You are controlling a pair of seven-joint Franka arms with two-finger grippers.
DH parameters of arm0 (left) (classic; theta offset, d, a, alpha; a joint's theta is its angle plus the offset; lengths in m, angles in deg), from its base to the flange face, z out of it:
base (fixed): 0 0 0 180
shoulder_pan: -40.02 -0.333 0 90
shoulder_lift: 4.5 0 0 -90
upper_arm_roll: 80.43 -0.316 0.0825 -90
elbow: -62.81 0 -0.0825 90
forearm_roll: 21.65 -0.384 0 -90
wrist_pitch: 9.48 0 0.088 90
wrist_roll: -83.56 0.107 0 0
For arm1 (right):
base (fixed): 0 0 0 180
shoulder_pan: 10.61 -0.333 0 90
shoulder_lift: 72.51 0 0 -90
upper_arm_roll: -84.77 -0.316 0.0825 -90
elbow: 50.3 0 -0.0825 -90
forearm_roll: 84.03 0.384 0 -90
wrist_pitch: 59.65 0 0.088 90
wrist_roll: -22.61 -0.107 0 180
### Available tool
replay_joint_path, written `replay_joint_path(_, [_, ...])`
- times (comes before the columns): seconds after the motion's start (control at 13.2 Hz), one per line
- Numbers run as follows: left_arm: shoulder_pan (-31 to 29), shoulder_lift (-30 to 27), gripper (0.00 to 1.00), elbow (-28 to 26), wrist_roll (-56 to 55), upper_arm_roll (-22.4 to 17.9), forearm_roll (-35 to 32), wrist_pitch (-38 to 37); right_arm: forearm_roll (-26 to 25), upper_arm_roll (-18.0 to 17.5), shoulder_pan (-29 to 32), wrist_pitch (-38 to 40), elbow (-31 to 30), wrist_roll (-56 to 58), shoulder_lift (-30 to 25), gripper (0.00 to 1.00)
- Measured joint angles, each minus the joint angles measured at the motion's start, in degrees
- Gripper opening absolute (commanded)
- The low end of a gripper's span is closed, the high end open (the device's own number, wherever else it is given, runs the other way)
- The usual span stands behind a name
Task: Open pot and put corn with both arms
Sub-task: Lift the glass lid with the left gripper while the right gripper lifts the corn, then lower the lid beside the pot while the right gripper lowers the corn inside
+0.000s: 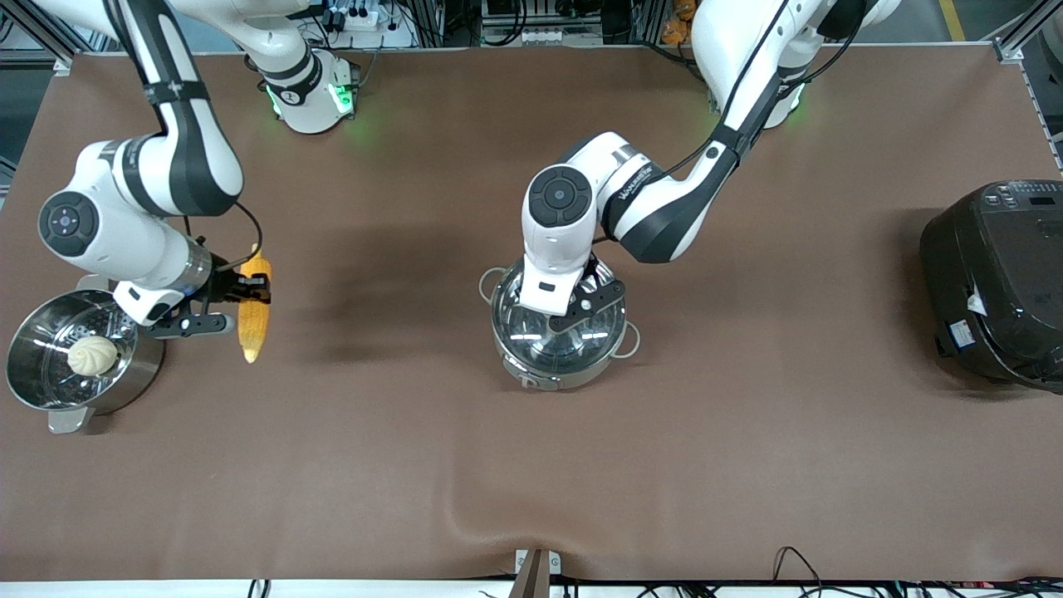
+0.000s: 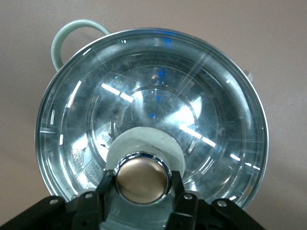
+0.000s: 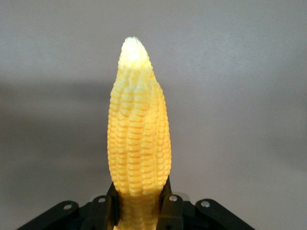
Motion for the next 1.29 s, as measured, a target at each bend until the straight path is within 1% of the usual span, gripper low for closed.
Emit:
replay_joint_path(0.15, [-0.5, -1.4, 0.00, 0.6, 0.0, 0.0, 0.0, -1.3, 0.0, -0.1, -2.1, 7.4, 5.4, -5.3, 0.0, 0.22])
replay_joint_path(0.3, [-1.7, -4.9, 0.00, 1.2, 1.4, -0.2, 0.0, -5.3, 0.1, -0.2, -3.8, 13.7, 11.4, -9.7, 0.0, 0.22])
replay_joint_path(0.38, [-2.9, -7.2, 0.00, 1.4, 3.6, -0.3, 0.0, -7.7, 0.2, -0.2, -4.4, 15.3, 13.4, -10.3, 0.0, 0.22])
replay_joint_path(0.61, [-9.6, -14.1, 0.00, 1.5, 16.4, -0.5, -0.1, -15.3, 0.5, -0.2, -6.6, 15.3, 14.8, -11.0, 0.3, 0.21])
replay_joint_path(0.76, [-16.0, -16.7, 0.00, 0.5, 26.6, -0.7, -0.1, -19.3, 2.7, -0.2, -8.2, 14.1, 15.0, -12.0, 0.6, 0.21])
replay_joint_path(0.83, [-19.4, -17.3, 0.00, -0.7, 31.4, -0.8, -0.2, -19.6, 4.4, -0.2, -9.2, 13.1, 15.2, -13.5, 0.8, 0.21])
replay_joint_path(0.98, [-25.9, -17.3, 0.00, -4.0, 39.4, -0.9, -0.2, -17.1, 5.8, -0.4, -13.4, 10.8, 16.8, -19.1, 2.1, 0.18])
replay_joint_path(1.06, [-28.6, -17.1, 0.00, -6.4, 42.7, -0.9, -0.2, -13.8, 6.0, -0.4, -17.2, 9.7, 18.3, -23.9, 3.6, 0.18])
replay_joint_path(1.21, [-32.7, -16.6, 0.00, -12.7, 47.7, -0.9, -0.2, -5.1, 6.0, -0.6, -25.7, 7.0, 22.9, -36.5, 8.9, 0.18])
replay_joint_path(1.29, [-34.2, -16.2, 0.00, -16.4, 49.2, -0.9, -0.2, -0.4, 6.0, -0.6, -29.7, 5.3, 26.1, -42.3, 12.7, 0.17])
